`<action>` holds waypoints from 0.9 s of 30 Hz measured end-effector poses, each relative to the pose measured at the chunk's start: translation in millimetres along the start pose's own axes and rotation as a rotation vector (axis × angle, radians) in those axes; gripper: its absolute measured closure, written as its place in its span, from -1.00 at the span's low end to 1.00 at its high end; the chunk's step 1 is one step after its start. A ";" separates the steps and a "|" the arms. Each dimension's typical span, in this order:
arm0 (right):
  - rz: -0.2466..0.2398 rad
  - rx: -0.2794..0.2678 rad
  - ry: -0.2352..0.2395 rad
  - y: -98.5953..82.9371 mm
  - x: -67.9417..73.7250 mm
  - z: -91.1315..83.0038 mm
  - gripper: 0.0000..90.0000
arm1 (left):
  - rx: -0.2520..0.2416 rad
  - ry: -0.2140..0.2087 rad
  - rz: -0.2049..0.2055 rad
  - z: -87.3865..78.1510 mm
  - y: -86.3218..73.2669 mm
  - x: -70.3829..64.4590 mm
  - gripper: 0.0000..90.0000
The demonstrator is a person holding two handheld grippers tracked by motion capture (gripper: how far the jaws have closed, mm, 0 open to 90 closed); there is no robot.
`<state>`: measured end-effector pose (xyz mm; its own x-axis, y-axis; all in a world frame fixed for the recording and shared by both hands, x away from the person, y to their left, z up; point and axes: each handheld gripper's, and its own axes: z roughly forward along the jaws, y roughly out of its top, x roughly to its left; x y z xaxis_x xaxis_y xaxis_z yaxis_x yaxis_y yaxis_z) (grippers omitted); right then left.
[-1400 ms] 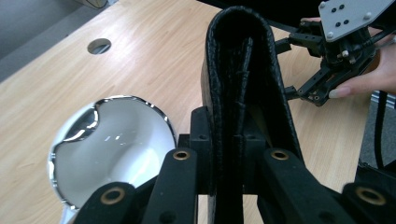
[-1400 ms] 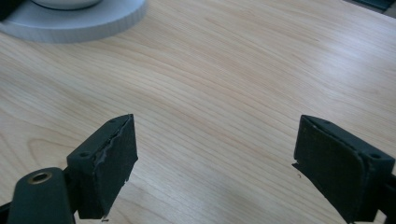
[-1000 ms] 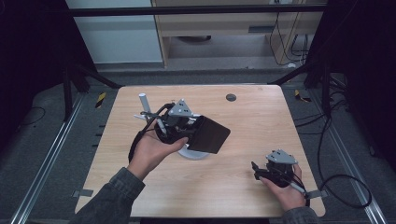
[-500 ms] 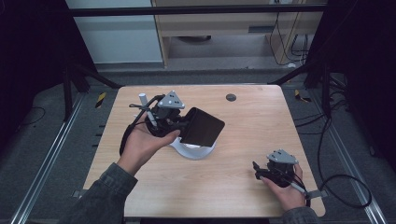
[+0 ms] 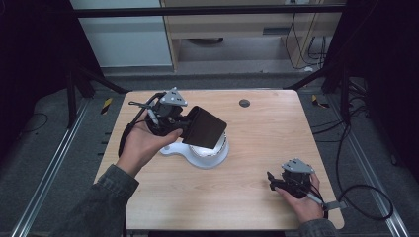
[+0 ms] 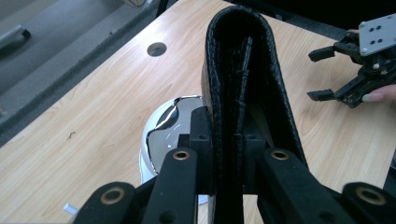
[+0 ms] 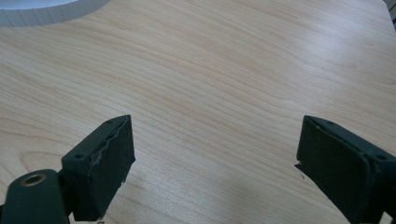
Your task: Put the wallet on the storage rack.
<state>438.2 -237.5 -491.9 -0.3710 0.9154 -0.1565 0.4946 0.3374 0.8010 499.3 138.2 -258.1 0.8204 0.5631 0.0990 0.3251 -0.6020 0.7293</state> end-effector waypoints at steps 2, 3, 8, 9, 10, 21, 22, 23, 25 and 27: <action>-0.001 0.002 -0.002 0.0 0.0 0.1 -0.75 | 0.006 -0.003 -0.007 2.7 -1.5 2.2 0.79; -0.002 0.002 -0.002 -0.1 0.0 0.2 -0.75 | 0.015 0.001 -0.006 3.7 -1.6 2.8 0.79; -0.009 0.003 -0.001 -0.3 0.0 -0.1 -0.75 | 0.033 -0.001 -0.003 11.5 -2.4 4.5 0.79; -0.008 0.003 -0.001 -0.4 -0.1 0.1 -0.75 | 0.040 -0.002 -0.003 13.2 -2.2 4.8 0.79; -0.008 0.005 -0.001 -0.4 -0.3 0.2 -0.75 | 0.042 -0.001 0.000 14.9 -2.3 4.8 0.79; -0.009 0.012 0.004 -0.7 0.0 0.4 -0.76 | 0.065 0.000 0.001 28.2 -6.7 7.4 0.79; -0.010 0.011 0.004 -0.7 0.0 0.5 -0.76 | 0.065 -0.003 -0.004 29.7 -8.0 7.9 0.79; -0.009 0.011 0.004 -0.7 0.1 0.5 -0.76 | 0.069 -0.004 -0.005 31.2 -9.2 8.6 0.79; -0.008 0.013 0.005 -0.7 0.3 0.5 -0.76 | 0.075 -0.008 -0.012 34.5 -11.9 10.5 0.79; -0.008 0.015 0.005 -1.0 0.5 0.7 -0.76 | 0.077 -0.009 -0.019 37.0 -14.3 12.3 0.79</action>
<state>438.1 -237.2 -493.1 -0.3786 0.9117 -0.1596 0.5035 0.3476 0.7910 522.2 132.8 -292.4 0.8177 0.5702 0.0794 0.3759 -0.6332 0.6765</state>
